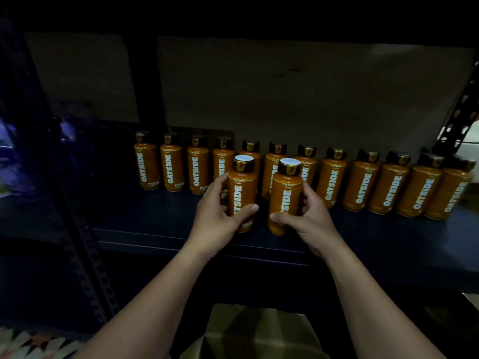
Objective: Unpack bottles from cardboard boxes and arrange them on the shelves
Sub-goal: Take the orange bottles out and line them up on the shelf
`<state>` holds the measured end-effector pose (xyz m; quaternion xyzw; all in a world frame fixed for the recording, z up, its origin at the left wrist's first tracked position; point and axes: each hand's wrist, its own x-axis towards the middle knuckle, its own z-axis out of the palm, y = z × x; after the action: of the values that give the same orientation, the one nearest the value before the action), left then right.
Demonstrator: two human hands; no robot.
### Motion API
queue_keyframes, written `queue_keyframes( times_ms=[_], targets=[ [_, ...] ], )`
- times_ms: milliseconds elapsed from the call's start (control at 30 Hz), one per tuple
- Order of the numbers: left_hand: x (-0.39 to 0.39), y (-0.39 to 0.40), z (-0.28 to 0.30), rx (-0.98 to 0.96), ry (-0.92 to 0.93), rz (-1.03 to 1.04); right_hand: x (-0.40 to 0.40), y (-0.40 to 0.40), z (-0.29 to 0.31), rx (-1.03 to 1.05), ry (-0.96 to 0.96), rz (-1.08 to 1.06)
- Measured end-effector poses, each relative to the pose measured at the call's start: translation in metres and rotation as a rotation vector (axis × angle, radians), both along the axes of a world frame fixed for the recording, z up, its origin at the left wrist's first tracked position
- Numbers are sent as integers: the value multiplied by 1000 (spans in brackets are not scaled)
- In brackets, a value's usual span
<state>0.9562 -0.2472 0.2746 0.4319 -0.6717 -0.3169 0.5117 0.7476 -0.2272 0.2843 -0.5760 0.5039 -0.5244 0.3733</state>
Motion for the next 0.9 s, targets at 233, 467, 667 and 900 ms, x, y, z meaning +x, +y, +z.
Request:
queue_keyframes(
  times_ms=[233,467,667,900],
  targets=[
    [65,-3,6,-15,-32,144,50,0,7,-26,106,-49],
    [128,-15,4,-29,77,274,140,-38,-1,-60,175,50],
    [155,-27,-2,-82,39,342,201,-66,-5,-101,204,85],
    [173,-44,-10,-152,-67,497,235,-84,-6,-146,197,78]
  ],
)
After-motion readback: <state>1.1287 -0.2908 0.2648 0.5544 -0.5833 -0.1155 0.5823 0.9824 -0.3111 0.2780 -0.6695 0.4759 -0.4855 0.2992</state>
